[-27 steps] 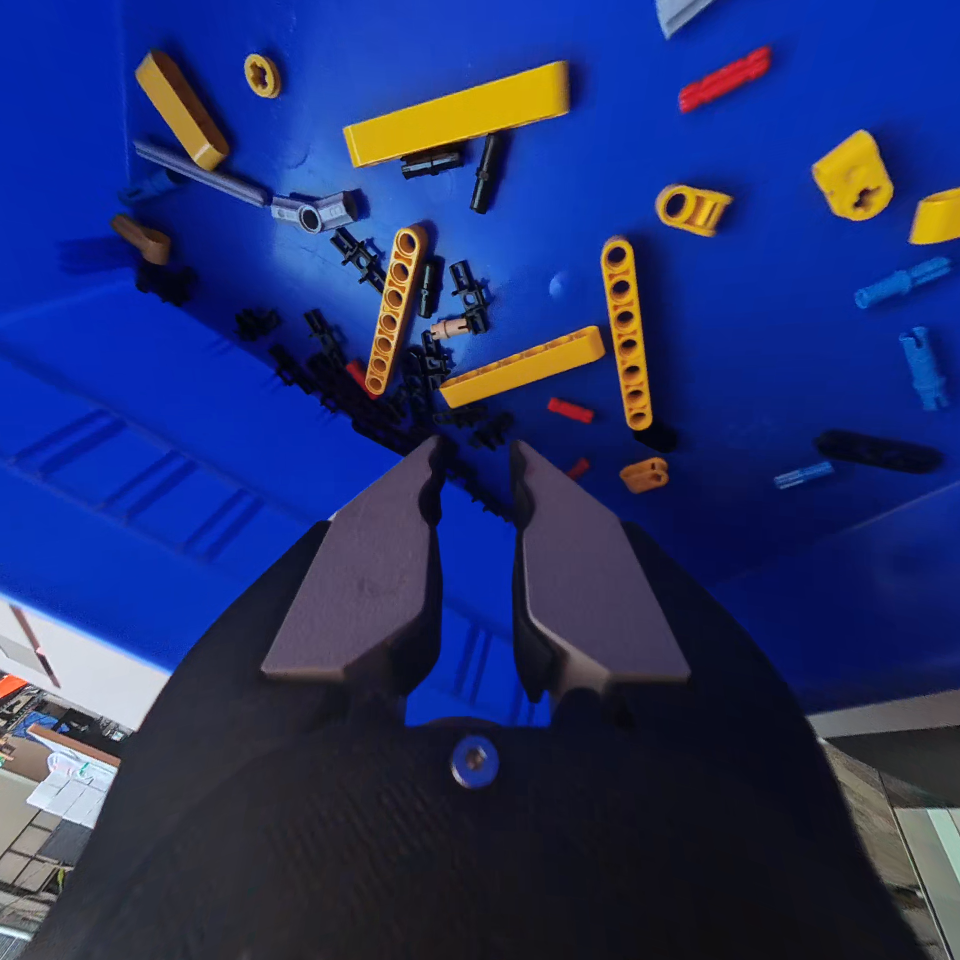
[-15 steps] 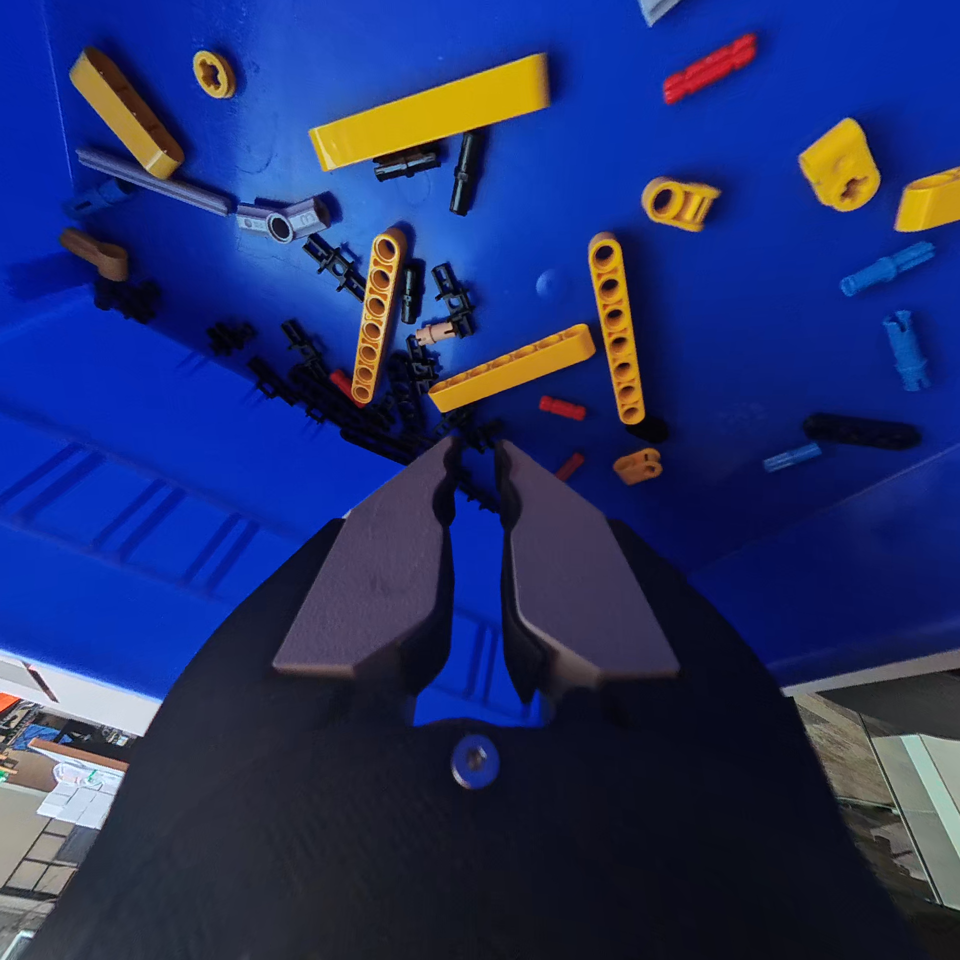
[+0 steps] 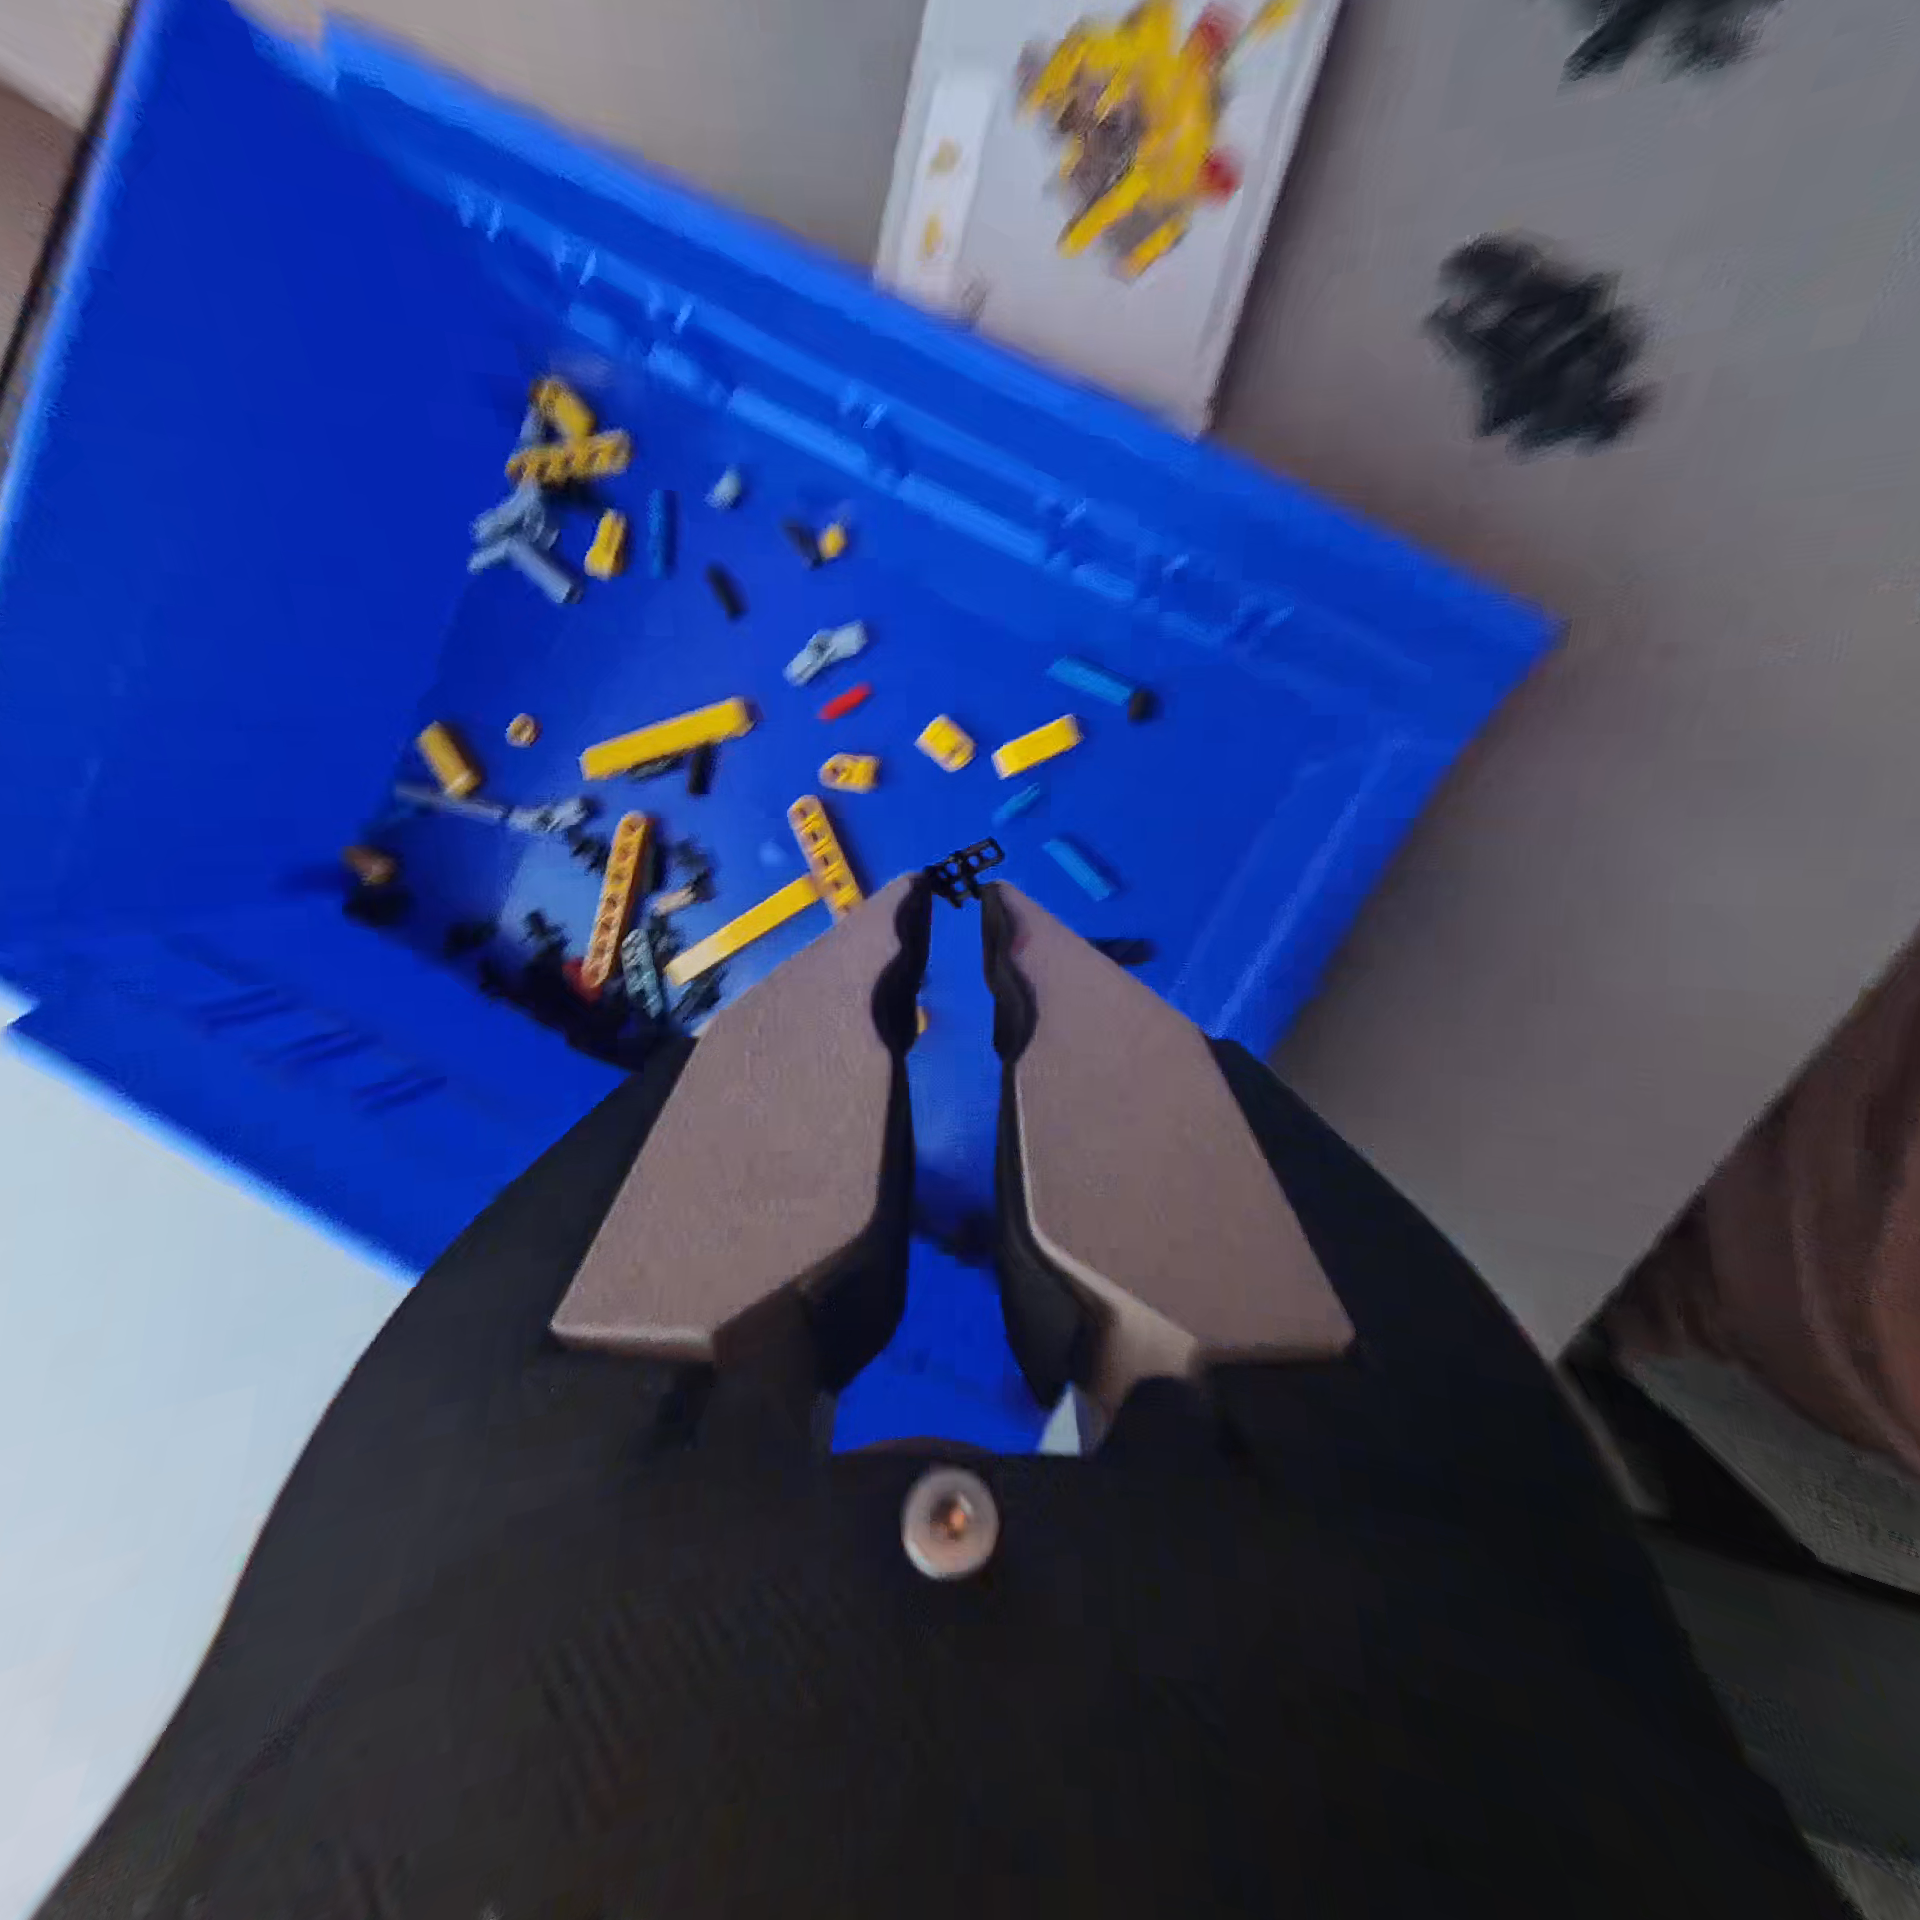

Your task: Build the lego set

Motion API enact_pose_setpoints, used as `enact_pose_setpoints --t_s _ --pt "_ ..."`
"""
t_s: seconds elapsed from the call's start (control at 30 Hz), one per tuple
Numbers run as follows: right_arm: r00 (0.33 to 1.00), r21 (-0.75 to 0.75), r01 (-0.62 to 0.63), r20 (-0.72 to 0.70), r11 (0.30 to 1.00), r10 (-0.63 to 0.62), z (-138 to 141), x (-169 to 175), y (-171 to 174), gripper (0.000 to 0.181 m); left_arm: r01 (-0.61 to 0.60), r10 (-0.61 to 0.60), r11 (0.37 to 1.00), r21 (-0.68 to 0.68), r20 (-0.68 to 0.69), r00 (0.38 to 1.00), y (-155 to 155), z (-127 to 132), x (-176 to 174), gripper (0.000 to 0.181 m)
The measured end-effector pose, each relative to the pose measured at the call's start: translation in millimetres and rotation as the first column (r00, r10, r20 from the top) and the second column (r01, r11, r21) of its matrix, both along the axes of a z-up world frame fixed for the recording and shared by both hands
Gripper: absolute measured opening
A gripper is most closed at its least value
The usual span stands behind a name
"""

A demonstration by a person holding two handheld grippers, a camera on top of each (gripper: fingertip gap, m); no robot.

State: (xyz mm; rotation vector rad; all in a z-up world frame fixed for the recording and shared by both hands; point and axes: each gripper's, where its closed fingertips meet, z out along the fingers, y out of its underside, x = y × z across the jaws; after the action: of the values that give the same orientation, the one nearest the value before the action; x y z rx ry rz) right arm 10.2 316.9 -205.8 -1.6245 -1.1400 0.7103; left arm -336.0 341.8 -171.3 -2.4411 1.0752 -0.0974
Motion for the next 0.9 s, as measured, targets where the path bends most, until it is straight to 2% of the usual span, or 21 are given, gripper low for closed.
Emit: enact_pose_setpoints --t_s 0.03,0.17,0.3,0.37,0.47,0.63,0.9 --pt "1.0 0.008 -0.022 0.003 1.0 0.022 4 -7 -5 0.018 0.027 -0.03 0.999 0.027 0.1 0.994 -8 10 21 0.007" --pt "0.99 0.097 -0.138 0.057 0.986 0.133 29 -45 -30 0.021 0.158 -0.175 0.984 0.077 0.407 0.896 -49 38 102 0.007" --pt "0.967 0.244 -0.253 0.068 0.936 0.244 67 -90 -60 0.021 0.297 -0.312 0.947 0.121 0.565 0.764 -86 45 168 0.007" --pt "0.952 0.301 -0.304 0.075 0.904 0.296 78 -107 -74 0.019 0.358 -0.359 0.925 0.127 0.601 0.714 -98 41 191 0.006" --pt "0.936 0.304 -0.349 0.066 0.886 0.346 83 -119 -87 0.016 0.392 -0.389 0.909 0.138 0.617 0.685 -103 32 210 0.006" --pt "0.931 0.234 -0.355 -0.002 0.905 0.365 82 -119 -91 0.015 0.441 -0.415 0.887 0.138 0.66 0.627 -116 26 230 0.006" --pt "0.921 0.301 -0.388 0.086 0.871 0.381 72 -116 -103 0.016 0.512 -0.399 0.852 0.11 0.769 0.499 -128 38 237 0.006"
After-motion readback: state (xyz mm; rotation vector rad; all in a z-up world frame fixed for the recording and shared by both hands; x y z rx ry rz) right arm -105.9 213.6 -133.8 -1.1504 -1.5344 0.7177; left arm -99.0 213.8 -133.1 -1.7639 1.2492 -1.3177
